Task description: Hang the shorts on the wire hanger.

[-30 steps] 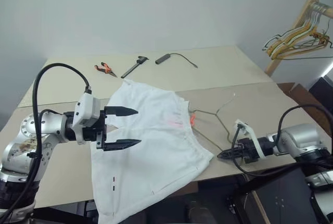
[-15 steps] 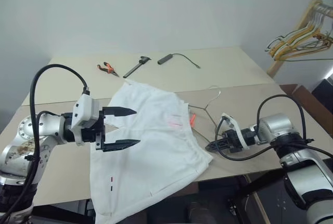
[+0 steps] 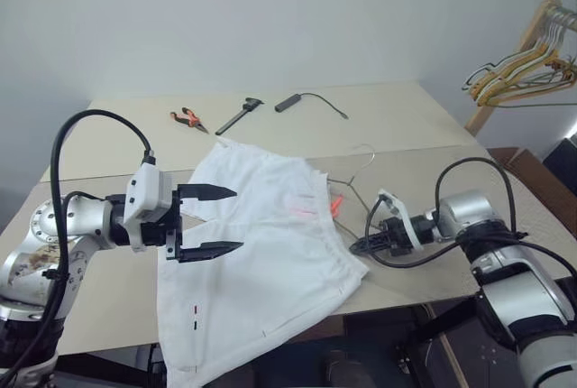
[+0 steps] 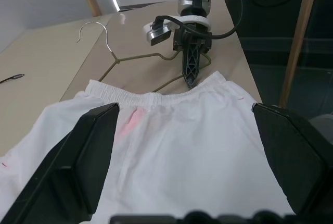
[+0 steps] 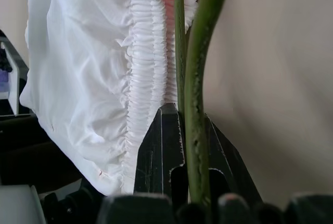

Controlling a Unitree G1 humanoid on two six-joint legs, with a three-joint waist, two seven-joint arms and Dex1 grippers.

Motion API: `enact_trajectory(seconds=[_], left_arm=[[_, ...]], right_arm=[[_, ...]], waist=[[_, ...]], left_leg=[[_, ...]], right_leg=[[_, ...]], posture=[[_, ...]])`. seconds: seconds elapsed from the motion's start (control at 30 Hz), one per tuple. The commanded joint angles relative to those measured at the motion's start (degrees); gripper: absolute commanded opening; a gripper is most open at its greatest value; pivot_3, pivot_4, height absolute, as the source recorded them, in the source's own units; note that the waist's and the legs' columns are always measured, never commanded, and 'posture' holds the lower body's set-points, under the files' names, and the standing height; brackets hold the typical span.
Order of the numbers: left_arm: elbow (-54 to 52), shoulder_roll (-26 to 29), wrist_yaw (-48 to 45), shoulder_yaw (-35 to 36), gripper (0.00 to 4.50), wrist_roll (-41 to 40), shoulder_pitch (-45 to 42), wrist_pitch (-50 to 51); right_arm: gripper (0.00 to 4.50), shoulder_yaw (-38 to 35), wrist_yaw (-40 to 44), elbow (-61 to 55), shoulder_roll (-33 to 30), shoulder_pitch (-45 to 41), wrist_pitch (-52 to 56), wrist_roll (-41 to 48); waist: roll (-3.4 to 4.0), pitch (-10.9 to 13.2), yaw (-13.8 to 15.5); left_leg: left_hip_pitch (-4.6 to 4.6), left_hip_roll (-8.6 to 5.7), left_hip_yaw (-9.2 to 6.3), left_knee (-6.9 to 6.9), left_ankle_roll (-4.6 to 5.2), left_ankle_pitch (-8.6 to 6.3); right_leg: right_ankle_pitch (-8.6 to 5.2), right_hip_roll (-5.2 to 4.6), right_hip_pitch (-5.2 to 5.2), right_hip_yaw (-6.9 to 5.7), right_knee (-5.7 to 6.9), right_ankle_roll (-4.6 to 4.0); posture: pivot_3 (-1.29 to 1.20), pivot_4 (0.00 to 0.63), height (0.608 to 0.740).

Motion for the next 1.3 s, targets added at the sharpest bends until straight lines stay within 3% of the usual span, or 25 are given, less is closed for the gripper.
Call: enact_trajectory(seconds=[0.03, 0.2, 0.4, 0.73, 0.9, 1.1, 1.2, 1.3], left_arm=[[1.1, 0.8, 0.0, 0.6, 4.44, 0.7, -2.0, -1.4], [7.7, 1.9, -2.2, 0.0, 4.44, 3.5, -7.2, -4.5], [20.7, 2.9, -5.2, -2.0, 4.44, 9.0, -19.8, -11.7], [45.0, 2.9, -16.6, -10.0, 4.44, 19.0, -43.5, -25.9], [54.1, 1.1, -22.1, -20.2, 4.44, 26.5, -47.6, -36.2], [61.7, -2.4, -20.8, -24.0, 4.44, 33.3, -50.0, -43.3], [64.7, -5.2, -16.2, -23.9, 3.86, 35.6, -50.7, -44.9], [65.5, -6.7, -17.4, -23.0, 2.94, 34.4, -50.7, -44.2]], right_arm=[[0.00, -4.1, -4.4, -9.5, -2.2, 0.8, -5.8, -1.5], [0.00, -8.9, -15.1, -26.2, -2.7, 4.6, -15.6, -5.1], [0.00, -3.9, -21.8, -42.0, -6.2, 5.8, -28.0, -16.5], [0.00, 4.0, -16.8, -57.9, -7.4, 1.2, -26.0, -22.1], [0.00, 5.0, -13.7, -58.9, -7.1, -1.9, -23.4, -21.5], [0.00, 5.4, -12.8, -59.4, -6.9, -2.8, -21.9, -21.9], [0.00, 5.1, -12.7, -60.0, -6.9, -2.9, -20.9, -21.7], [0.00, 4.8, -12.6, -60.4, -7.0, -2.9, -19.8, -21.5]], waist=[[0.01, 0.0, 0.2], [0.01, 0.0, 0.1], [0.01, 0.0, -0.9], [0.02, 0.0, -3.3], [0.02, 0.0, -4.0], [0.01, 0.0, -4.3], [0.01, 0.0, -4.4], [0.01, 0.0, -4.5]], left_leg=[[-0.01, 0.00, 0.00, 0.00, 0.00, 0.00], [-0.02, 0.00, 0.00, -0.01, -0.01, 0.01], [-0.13, -0.01, -0.01, -0.02, -0.02, 0.01], [-0.22, -0.02, -0.02, 0.04, -0.02, 0.02], [-0.22, -0.02, -0.06, 0.08, -0.02, 0.02], [-0.35, -0.01, -0.08, 0.13, -0.01, 0.02], [-0.35, -0.01, -0.08, 0.13, 0.00, 0.01], [-0.35, -0.01, -0.10, 0.14, -0.01, 0.01]], right_leg=[[0.00, 0.00, -0.02, 0.00, 0.01, 0.00], [0.00, 0.01, -0.05, -0.02, 0.04, 0.01], [-0.01, -0.01, -0.10, -0.05, -0.04, 0.01], [0.00, -0.01, -0.12, -0.05, -0.05, 0.02], [-0.01, 0.02, -0.12, -0.07, 0.00, 0.02], [-0.01, 0.00, -0.21, -0.08, 0.00, 0.03], [-0.01, 0.01, -0.23, -0.08, 0.01, 0.03], [-0.01, 0.00, -0.24, -0.08, 0.03, 0.03]], posture=[[0.04, 0.000, 0.740], [0.00, 0.000, 0.740], [-0.03, 0.000, 0.740], [-0.06, 0.000, 0.740], [-0.07, 0.000, 0.740], [-0.08, 0.000, 0.740], [-0.09, 0.000, 0.740], [-0.10, 0.000, 0.740]])
